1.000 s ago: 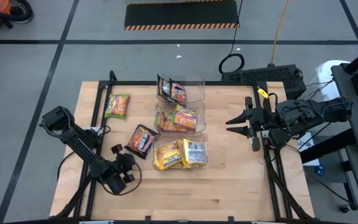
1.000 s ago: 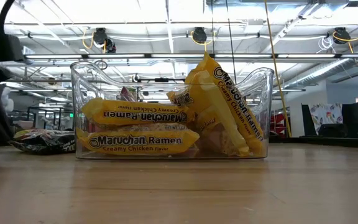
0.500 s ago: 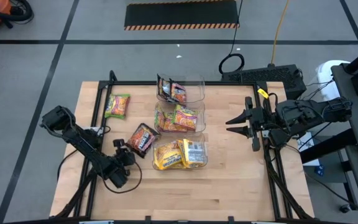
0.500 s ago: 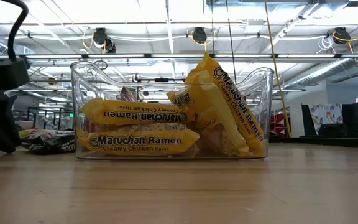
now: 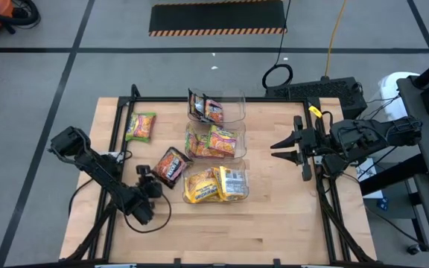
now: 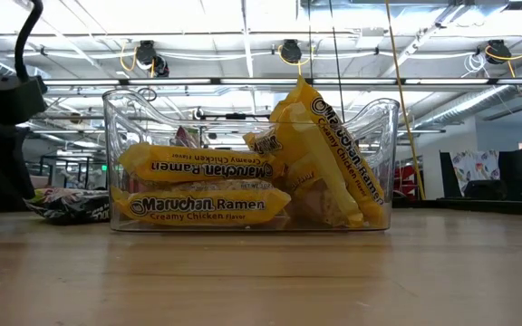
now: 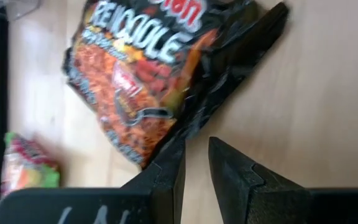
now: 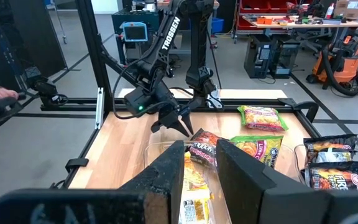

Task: Sort Maruchan noodles
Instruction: Put the black noodle pack into the top transparent bin

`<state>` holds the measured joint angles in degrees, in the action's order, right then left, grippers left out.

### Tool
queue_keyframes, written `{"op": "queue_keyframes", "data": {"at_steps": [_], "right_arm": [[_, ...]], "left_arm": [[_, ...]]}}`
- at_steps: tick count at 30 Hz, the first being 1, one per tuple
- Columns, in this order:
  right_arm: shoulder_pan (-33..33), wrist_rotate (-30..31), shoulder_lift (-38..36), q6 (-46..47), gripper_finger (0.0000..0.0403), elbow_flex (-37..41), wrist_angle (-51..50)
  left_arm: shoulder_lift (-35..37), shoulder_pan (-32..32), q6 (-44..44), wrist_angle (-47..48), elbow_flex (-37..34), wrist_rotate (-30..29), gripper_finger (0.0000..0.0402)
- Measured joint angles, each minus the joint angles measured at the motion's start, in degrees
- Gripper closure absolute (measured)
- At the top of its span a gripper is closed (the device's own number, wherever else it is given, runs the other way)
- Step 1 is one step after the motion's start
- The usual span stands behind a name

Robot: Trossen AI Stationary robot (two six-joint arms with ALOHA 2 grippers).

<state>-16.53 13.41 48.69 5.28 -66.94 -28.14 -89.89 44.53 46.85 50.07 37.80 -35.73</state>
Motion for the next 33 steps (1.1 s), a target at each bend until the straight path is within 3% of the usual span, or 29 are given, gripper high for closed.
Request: {"op": "queue_keyframes", "data": {"at_steps": [4, 11, 33], "right_arm": [[0.0, 0.0, 0.0, 0.0, 0.0312, 0.0, 0.0], [0.0, 0.0, 0.0, 0.0, 0.0312, 0.0, 0.0], [0.0, 0.0, 0.0, 0.0, 0.0312, 0.0, 0.0]], "left_arm": [[0.0, 0.0, -0.5, 0.9, 0.0, -0.3, 0.0323], [0.0, -0.1, -9.1, -0.1, 0.0, 1.0, 0.0323], [0.0, -4.0, -12.3, -0.9, -2.4, -1.8, 0.0323]]}}
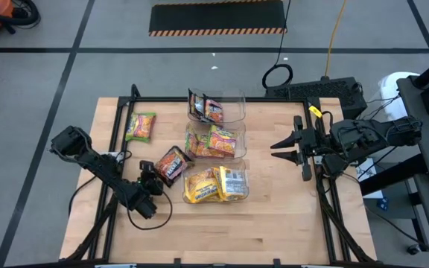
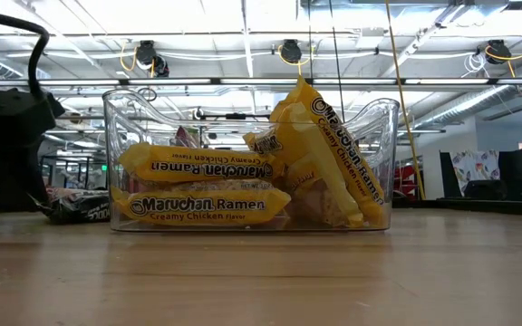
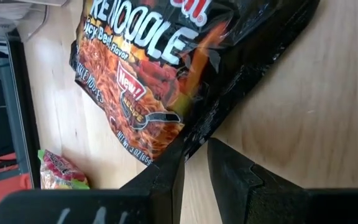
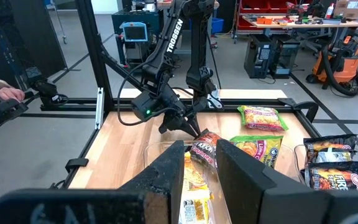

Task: Sort Maruchan noodles
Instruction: Put the black noodle pack into the top transparent bin

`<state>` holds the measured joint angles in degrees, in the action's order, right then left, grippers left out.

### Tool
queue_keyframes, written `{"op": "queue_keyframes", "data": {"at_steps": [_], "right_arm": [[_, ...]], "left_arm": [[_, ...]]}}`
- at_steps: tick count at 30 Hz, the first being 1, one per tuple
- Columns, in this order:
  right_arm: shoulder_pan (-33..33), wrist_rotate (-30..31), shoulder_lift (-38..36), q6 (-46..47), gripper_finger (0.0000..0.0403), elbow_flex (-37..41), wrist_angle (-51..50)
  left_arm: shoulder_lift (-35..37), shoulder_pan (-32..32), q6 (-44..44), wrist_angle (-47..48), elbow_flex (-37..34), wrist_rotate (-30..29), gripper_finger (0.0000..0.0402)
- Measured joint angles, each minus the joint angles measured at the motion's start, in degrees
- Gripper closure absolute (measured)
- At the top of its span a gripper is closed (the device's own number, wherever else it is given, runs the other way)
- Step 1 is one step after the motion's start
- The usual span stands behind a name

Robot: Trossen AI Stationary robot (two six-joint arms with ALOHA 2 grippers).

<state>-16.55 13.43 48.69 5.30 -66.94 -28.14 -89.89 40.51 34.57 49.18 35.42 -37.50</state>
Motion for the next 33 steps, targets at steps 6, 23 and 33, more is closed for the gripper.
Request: {"op": "queue_keyframes", "data": {"at_steps": [6, 23, 33], "right_arm": [[0.0, 0.0, 0.0, 0.0, 0.0312, 0.0, 0.0], [0.0, 0.0, 0.0, 0.0, 0.0312, 0.0, 0.0], [0.0, 0.0, 0.0, 0.0, 0.0312, 0.0, 0.0]], "left_arm": [[0.0, 0.0, -1.9, -6.6, -0.7, -1.5, 0.0323], [0.2, -0.3, -3.9, -13.0, -4.3, -3.5, 0.0323], [0.1, -6.1, -1.2, -12.9, -4.4, -2.6, 0.0325]]}}
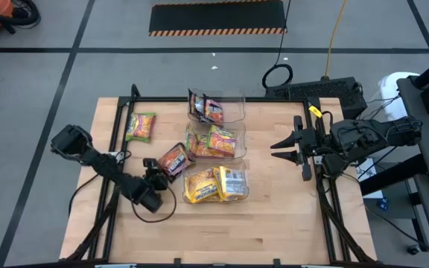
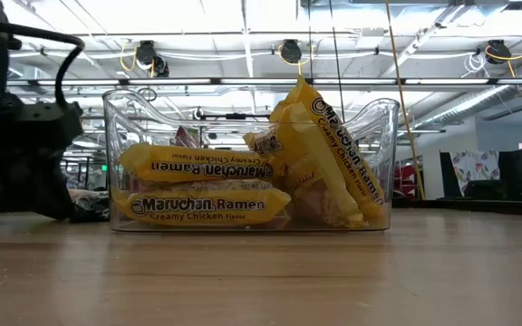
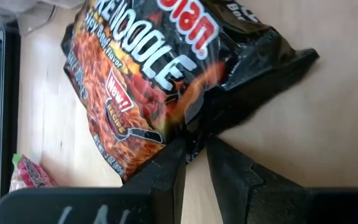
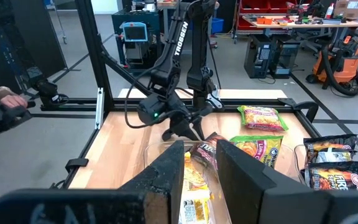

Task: Sort Maruchan noodles
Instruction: Put the black noodle pack into the top transparent bin

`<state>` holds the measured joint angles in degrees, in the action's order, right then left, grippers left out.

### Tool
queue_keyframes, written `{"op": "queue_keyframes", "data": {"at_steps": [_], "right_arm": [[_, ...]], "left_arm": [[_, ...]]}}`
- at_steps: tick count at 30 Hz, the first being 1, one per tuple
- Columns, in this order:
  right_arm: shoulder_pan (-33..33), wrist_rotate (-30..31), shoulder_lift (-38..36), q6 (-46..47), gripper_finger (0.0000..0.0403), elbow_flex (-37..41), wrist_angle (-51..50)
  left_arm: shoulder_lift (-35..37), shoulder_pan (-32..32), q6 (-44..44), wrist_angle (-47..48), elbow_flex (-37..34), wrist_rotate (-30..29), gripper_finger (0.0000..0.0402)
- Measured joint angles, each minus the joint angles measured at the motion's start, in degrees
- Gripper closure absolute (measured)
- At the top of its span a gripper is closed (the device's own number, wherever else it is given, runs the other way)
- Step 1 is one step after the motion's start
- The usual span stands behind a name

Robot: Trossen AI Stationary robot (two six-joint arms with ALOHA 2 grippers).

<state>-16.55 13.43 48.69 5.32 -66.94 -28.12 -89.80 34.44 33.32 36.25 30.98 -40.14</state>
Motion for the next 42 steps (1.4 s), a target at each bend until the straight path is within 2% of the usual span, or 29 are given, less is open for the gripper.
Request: {"op": "queue_keyframes", "data": {"at_steps": [3, 7, 14, 20, 28, 42], "right_arm": [[0.0, 0.0, 0.0, 0.0, 0.0312, 0.0, 0.0], [0.0, 0.0, 0.0, 0.0, 0.0312, 0.0, 0.0], [0.0, 0.0, 0.0, 0.0, 0.0312, 0.0, 0.0], [0.0, 0.0, 0.0, 0.0, 0.0312, 0.0, 0.0], [0.0, 0.0, 0.0, 0.0, 0.0312, 0.0, 0.0], [0.0, 0.0, 0.0, -1.6, 0.0312, 0.0, 0.0]], "left_arm": [[0.0, -1.4, 0.0, -0.6, 0.0, 0.6, 0.0344], [0.0, -2.9, 0.0, -2.0, 0.0, 2.4, 0.0391], [0.0, -4.4, 1.4, -1.4, 0.6, 4.6, 0.0398], [-0.3, -5.6, 6.5, 7.9, 5.4, 8.8, 0.0399], [-0.3, -6.0, 12.6, 13.0, 8.8, 15.9, 0.0400], [-0.2, -6.0, 17.2, 36.3, 19.8, 16.5, 0.0401]]}}
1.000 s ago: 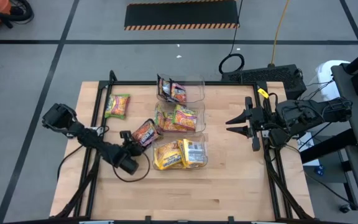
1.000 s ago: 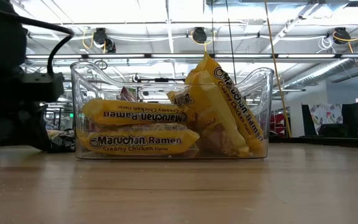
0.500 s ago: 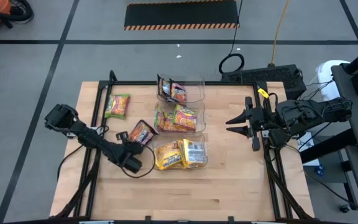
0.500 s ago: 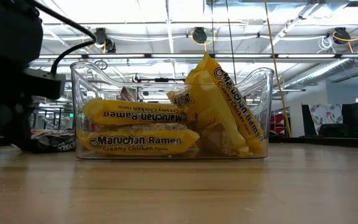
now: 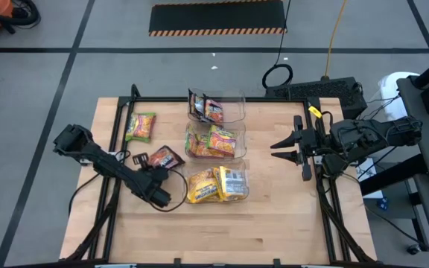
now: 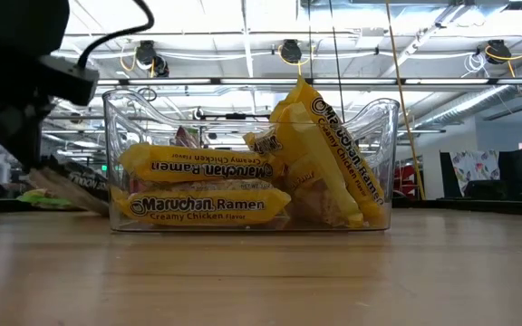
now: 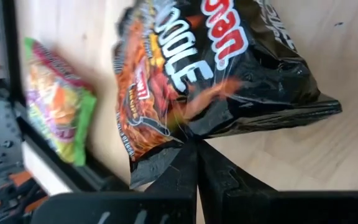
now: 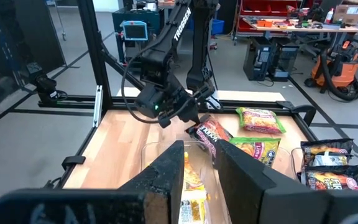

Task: Sort Maruchan noodles
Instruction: Put the black noodle pack into the top transparent bin

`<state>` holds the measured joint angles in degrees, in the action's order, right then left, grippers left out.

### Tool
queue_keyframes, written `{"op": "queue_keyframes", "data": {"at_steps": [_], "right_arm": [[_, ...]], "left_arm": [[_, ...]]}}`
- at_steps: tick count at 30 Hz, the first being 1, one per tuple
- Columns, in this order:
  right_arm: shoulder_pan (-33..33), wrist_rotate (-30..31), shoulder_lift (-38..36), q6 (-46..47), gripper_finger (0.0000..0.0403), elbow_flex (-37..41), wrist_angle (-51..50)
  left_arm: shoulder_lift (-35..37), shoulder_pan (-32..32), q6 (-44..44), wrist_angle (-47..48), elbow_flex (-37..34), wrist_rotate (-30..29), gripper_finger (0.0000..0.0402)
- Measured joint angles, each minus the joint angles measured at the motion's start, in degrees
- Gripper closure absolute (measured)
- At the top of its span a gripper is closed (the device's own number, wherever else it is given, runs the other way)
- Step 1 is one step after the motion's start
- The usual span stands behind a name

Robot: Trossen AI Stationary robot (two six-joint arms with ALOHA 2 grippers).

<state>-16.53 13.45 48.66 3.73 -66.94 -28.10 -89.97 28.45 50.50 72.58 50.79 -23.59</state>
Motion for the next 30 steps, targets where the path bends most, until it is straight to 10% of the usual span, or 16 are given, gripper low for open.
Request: {"op": "queue_keyframes", "data": {"at_steps": [30], "right_arm": [[0.0, 0.0, -2.9, 0.7, 0.0312, 0.0, -6.9]], "left_arm": [[1.5, -6.6, 6.4, 17.5, 12.7, -1.1, 0.0401]]}}
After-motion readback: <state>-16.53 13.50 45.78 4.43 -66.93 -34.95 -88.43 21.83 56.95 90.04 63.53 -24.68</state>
